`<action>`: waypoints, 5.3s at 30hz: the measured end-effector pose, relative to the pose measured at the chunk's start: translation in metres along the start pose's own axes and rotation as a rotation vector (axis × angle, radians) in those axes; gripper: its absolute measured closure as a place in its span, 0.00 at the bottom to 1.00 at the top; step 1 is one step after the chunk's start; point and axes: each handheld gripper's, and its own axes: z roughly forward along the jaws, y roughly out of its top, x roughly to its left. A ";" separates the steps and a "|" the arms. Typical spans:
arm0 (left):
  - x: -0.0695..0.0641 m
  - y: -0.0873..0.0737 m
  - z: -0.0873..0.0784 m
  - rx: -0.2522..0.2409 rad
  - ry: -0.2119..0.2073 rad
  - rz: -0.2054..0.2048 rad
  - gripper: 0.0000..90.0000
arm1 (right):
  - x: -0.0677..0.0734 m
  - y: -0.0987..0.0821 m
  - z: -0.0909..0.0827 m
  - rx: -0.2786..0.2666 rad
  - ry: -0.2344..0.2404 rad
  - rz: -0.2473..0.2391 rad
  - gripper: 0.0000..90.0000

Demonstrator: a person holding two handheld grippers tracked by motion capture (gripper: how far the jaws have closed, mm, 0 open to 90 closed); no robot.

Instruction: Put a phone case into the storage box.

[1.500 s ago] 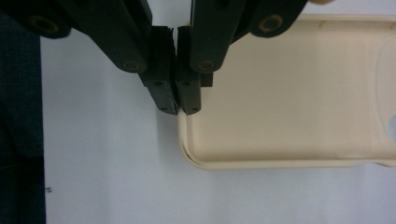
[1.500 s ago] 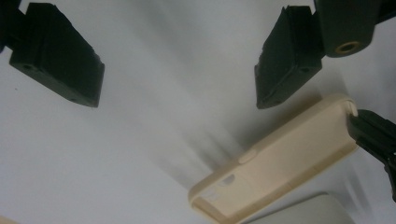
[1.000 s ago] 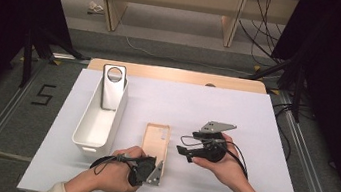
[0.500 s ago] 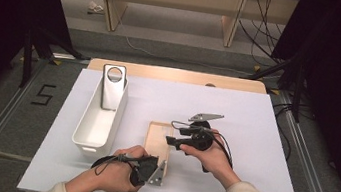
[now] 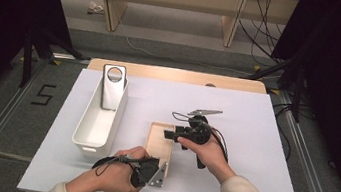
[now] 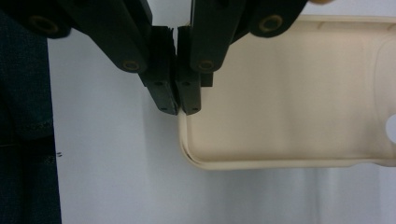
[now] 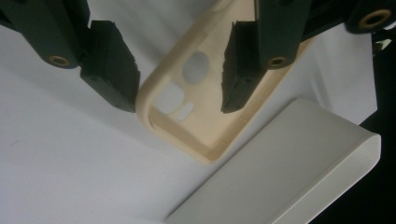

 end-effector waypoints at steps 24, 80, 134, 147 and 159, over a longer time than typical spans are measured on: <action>0.002 -0.002 0.002 -0.010 0.038 -0.012 0.97 | 0.013 0.011 -0.021 -0.127 0.050 0.066 0.89; 0.045 -0.049 -0.032 -0.668 0.252 -0.826 0.29 | 0.005 -0.009 -0.119 -0.419 -0.101 -0.072 0.91; 0.083 0.006 -0.032 -0.701 0.294 -0.958 0.90 | 0.019 -0.009 -0.110 -0.428 -0.107 -0.091 0.91; 0.081 0.010 -0.037 -0.697 0.363 -0.965 0.93 | 0.022 -0.009 -0.108 -0.441 -0.126 -0.122 0.90; 0.083 0.004 -0.039 -0.687 0.406 -0.957 0.93 | 0.026 -0.008 -0.108 -0.444 -0.202 -0.193 0.36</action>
